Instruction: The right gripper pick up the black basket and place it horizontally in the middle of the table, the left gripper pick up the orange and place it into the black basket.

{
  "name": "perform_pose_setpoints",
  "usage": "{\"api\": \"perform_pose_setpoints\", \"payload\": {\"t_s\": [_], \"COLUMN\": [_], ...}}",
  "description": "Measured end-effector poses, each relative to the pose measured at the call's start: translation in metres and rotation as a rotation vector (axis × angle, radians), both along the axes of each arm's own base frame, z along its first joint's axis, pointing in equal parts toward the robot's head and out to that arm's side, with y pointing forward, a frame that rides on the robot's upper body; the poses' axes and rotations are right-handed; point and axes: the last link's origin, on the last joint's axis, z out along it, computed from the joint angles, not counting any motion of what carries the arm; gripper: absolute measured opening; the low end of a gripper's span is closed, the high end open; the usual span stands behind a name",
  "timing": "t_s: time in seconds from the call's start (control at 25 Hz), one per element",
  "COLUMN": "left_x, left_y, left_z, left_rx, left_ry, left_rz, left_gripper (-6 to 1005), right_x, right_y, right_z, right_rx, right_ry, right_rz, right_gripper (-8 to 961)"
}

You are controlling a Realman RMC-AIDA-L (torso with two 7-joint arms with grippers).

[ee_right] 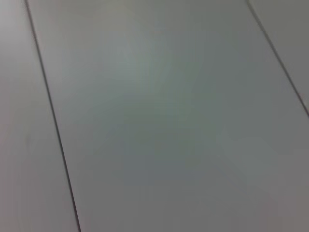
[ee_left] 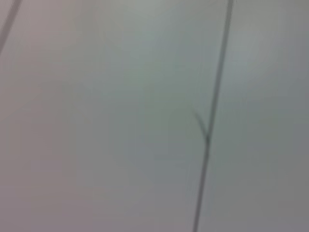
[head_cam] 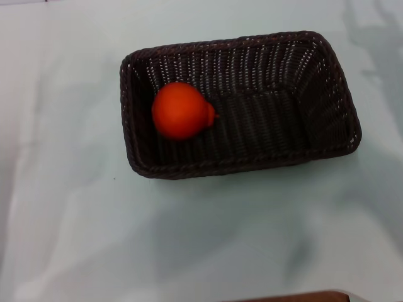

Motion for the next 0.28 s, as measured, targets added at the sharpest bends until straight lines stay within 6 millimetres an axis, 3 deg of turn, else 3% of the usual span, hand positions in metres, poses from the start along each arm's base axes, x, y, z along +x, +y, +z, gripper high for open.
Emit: {"api": "perform_pose_setpoints", "payload": {"t_s": [0.28], "left_x": [-0.009], "left_y": [-0.017], "left_z": [-0.002], "left_rx": [0.027], "left_ry": [-0.038], "left_rz": [0.055], "left_gripper": [934], "right_x": [0.0], "right_y": [0.011], "right_z": [-0.009], "right_rx": [-0.026], "right_ry": [-0.044], "right_rz": [-0.048], "right_gripper": [653]}}
